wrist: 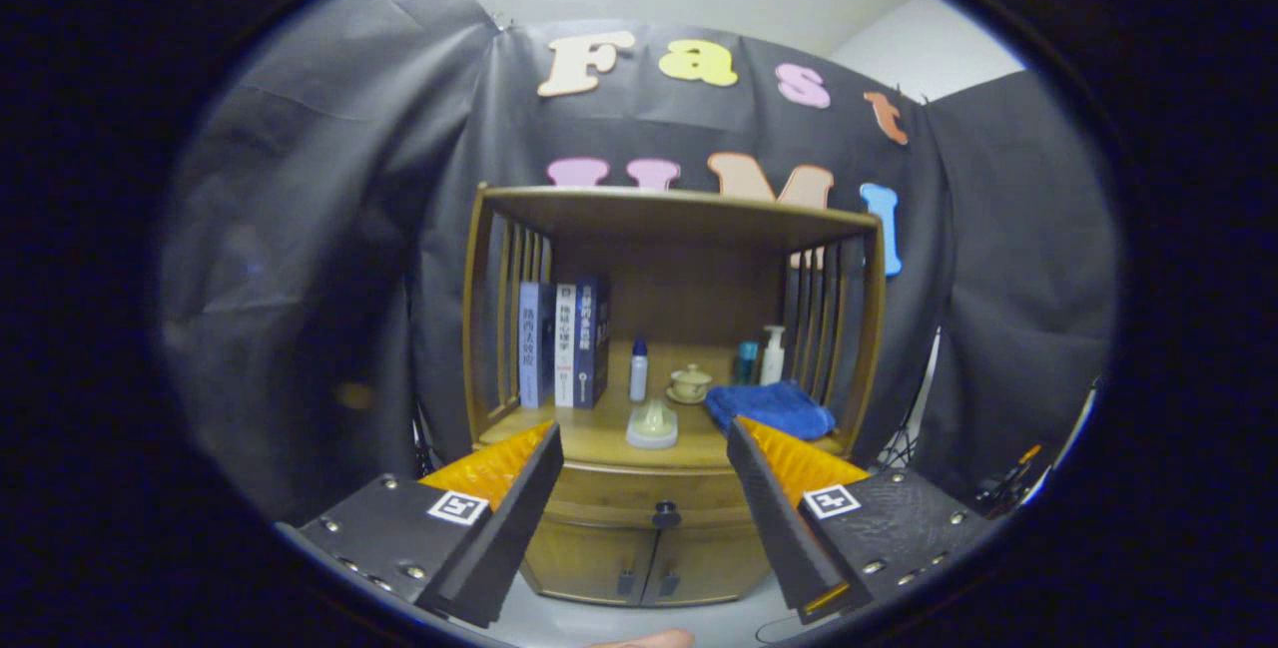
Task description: Pull open the drawer, take out the items inside it, and place them on the countertop above the cabinet.
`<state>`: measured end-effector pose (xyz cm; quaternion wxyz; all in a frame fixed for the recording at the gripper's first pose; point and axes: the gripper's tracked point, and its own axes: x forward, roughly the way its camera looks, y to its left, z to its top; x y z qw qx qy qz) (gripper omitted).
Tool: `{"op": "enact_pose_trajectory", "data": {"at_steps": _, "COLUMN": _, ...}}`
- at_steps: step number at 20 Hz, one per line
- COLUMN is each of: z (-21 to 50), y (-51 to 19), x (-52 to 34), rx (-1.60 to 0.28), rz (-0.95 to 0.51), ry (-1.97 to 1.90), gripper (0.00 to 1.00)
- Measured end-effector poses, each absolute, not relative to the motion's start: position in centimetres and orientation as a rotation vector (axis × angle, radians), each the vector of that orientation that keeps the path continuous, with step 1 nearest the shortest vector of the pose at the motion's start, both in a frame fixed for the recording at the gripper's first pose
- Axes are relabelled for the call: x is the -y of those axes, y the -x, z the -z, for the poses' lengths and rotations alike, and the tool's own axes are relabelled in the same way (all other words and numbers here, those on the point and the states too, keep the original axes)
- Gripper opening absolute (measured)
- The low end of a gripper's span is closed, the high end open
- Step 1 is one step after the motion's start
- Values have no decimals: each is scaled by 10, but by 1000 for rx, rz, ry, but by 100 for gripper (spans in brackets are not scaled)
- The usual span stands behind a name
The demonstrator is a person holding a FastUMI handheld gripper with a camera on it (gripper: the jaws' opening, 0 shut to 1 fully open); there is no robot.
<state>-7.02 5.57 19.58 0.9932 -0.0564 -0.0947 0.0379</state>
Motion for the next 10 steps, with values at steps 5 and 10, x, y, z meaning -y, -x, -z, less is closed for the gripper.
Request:
{"op": "enact_pose_trajectory", "data": {"at_steps": 5, "z": -199, "y": 96, "x": -52, "rx": 205, "rz": -47, "ry": 128, "gripper": 99}}
{"op": "enact_pose_trajectory", "data": {"at_steps": 10, "z": -186, "y": 90, "x": -56, "rx": 177, "rz": -65, "ry": 93, "gripper": 99}}
